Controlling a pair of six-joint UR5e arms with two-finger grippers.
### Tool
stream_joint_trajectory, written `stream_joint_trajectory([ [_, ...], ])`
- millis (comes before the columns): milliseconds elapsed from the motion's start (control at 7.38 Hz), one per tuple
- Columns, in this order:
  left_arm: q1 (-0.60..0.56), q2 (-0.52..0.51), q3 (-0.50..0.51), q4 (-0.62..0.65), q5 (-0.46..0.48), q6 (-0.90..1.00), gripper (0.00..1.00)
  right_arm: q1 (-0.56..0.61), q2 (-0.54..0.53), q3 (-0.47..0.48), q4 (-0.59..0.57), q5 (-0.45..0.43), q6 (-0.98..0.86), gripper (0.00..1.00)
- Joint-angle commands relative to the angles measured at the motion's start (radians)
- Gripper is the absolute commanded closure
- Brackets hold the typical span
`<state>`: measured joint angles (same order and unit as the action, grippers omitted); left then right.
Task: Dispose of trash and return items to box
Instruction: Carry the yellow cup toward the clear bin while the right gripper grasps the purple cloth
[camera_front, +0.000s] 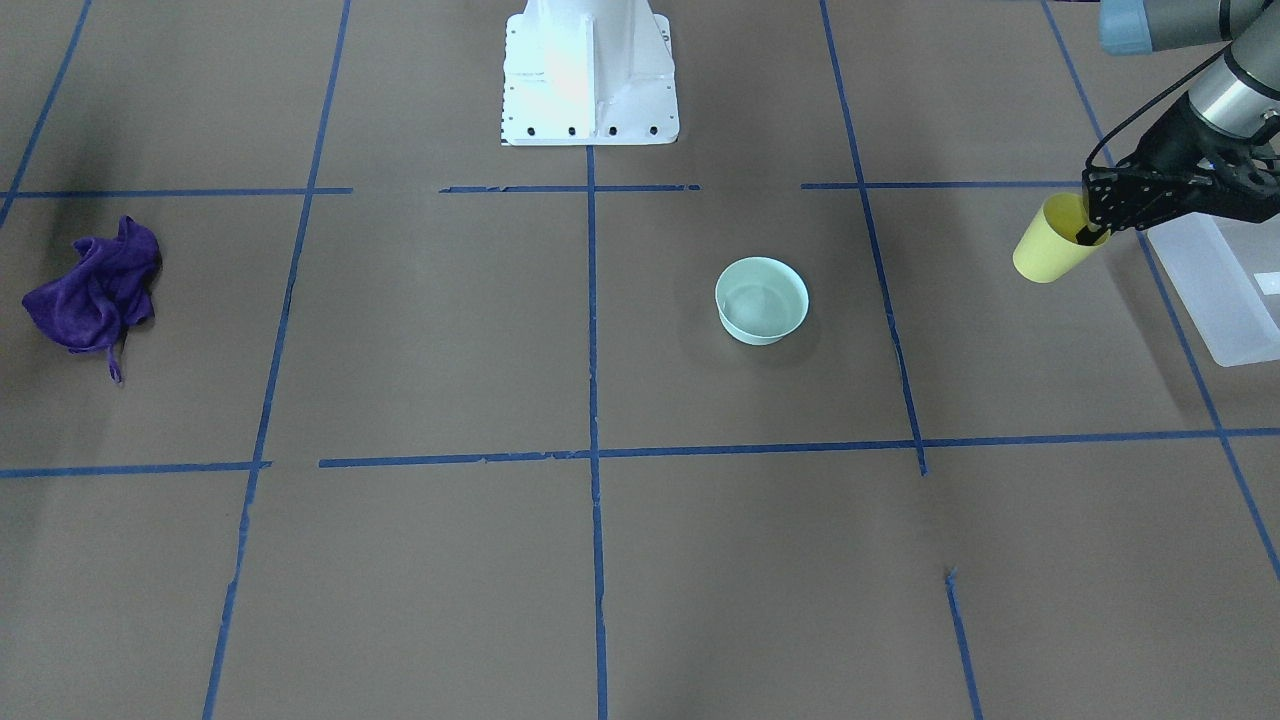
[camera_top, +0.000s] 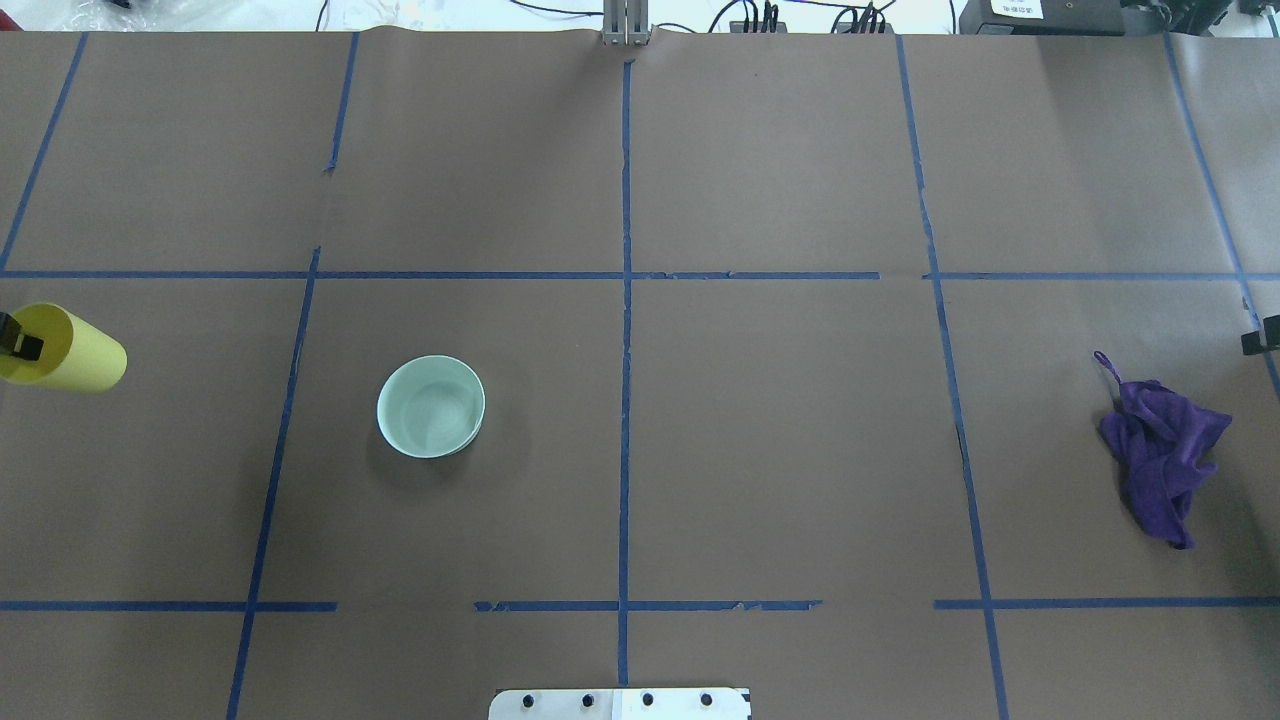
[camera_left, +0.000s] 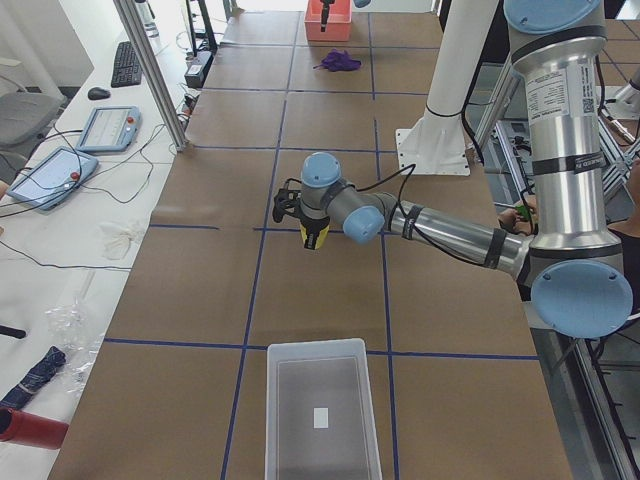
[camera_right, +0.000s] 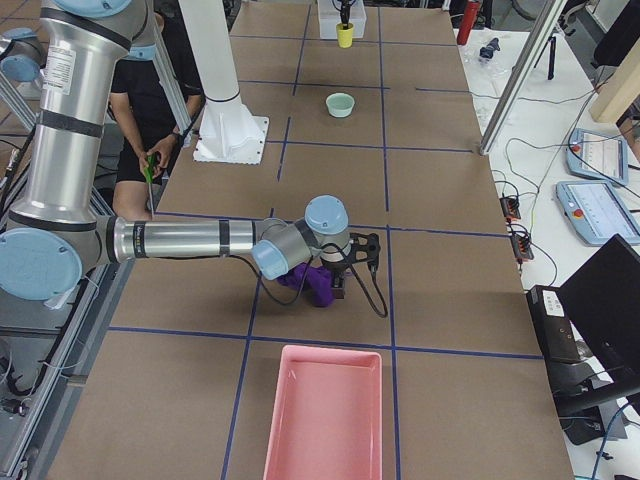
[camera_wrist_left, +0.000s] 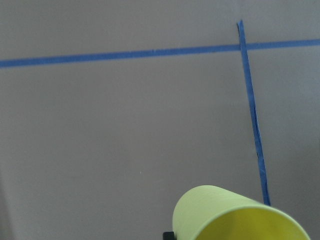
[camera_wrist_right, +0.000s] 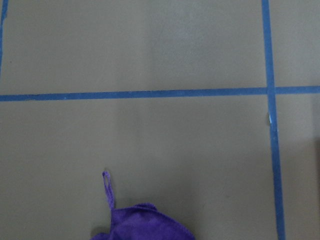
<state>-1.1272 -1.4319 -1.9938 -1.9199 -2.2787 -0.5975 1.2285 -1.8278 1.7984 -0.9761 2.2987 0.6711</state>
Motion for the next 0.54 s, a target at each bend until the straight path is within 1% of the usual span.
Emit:
stream_joint_trajectory([
  [0,-0.124,-0.112,-0.007,0.221,0.039,0.19,1.0,-0.107,-0.027,0.001,0.057,-0.051,0.125,0.0],
  [135,-0.216,-0.136,0.001,0.302,0.039,0.317,1.0,-0.168,-0.027,0.001,0.057,-0.097,0.166,0.0],
  [271,-0.314,-0.186,0.016,0.381,0.054,0.415,1.0,-0.24,-0.027,0.001,0.057,-0.157,0.204,0.0],
  [406,-0.365,-0.205,0.021,0.428,0.083,0.483,1.0,-0.288,-0.027,-0.001,0.057,-0.171,0.205,0.0],
])
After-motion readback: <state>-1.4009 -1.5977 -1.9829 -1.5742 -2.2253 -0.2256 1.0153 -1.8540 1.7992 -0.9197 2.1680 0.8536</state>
